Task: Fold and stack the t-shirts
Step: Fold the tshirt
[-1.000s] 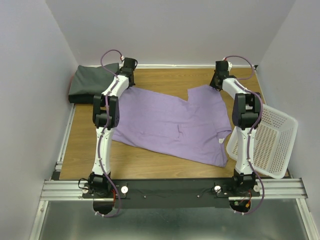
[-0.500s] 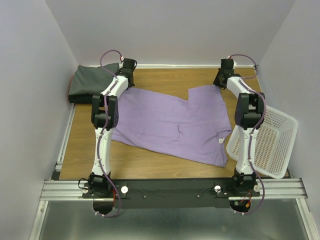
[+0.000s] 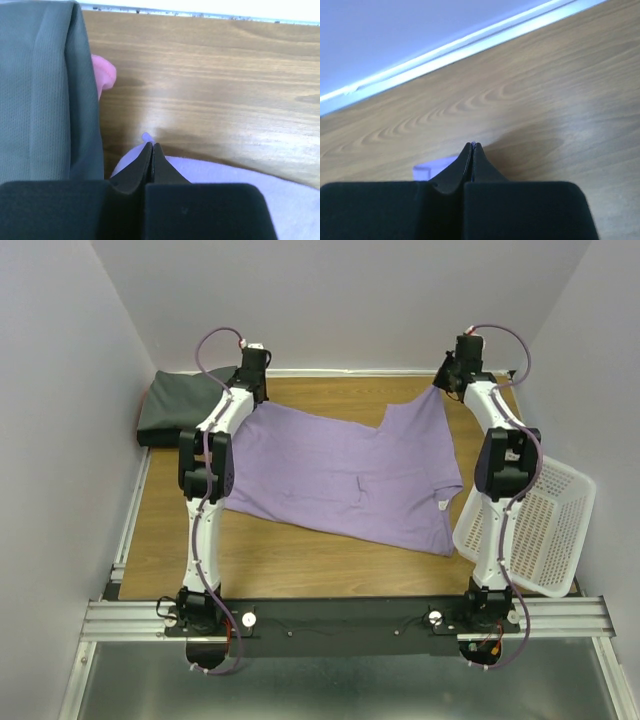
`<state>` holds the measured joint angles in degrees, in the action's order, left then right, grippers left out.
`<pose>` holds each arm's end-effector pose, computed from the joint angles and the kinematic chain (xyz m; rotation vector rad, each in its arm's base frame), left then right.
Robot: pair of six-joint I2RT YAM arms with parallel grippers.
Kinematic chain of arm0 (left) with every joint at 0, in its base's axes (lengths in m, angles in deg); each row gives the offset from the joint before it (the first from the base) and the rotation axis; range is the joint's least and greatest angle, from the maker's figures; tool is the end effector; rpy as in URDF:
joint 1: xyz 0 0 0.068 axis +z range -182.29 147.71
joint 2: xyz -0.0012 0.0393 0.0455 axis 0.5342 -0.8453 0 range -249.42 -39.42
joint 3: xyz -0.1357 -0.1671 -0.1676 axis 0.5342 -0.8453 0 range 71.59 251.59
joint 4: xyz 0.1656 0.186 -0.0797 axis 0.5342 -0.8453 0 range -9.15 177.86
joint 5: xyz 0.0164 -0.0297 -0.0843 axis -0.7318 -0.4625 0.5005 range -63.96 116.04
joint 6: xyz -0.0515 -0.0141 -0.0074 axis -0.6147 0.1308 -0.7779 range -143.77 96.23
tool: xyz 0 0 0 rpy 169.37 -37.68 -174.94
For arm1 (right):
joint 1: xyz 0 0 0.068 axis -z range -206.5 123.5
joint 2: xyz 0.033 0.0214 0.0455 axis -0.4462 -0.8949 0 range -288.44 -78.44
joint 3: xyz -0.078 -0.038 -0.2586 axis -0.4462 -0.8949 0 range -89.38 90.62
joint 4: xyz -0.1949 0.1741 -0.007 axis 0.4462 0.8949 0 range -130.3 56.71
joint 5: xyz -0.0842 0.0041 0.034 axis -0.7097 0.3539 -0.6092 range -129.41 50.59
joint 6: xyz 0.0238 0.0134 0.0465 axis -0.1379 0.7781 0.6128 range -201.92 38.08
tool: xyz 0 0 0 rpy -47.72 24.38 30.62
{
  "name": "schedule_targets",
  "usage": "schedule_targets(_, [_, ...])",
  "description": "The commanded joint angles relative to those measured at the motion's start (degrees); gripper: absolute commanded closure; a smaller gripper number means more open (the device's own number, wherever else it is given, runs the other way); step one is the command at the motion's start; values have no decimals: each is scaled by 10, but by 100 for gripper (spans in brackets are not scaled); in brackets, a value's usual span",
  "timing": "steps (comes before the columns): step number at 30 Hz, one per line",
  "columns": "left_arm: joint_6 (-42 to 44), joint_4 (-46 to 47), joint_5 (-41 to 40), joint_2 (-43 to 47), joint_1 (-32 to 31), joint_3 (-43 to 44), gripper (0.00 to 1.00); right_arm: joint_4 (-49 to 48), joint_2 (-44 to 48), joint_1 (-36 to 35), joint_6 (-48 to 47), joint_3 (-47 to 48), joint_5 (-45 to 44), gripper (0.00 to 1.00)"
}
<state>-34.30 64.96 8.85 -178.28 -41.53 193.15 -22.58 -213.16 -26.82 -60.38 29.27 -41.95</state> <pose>0.5476 -0.0784 0.2018 -0.1819 2.2325 0.1546 0.5488 0.0015 0.2300 0.4237 2.1230 0.1720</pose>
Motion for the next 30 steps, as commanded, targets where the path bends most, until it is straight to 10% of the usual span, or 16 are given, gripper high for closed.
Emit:
schedule_targets(1, [-3,67,8,88,4,-77,100,3,76,1,3,-52,65,99])
schedule_targets(14, [-18,142,-21,206,4,-289,100,-99,380,-19,31,-477,69,99])
schedule_targets(30, [-53,203,-64,301,4,-460,100,-59,703,-40,57,-741,28,99])
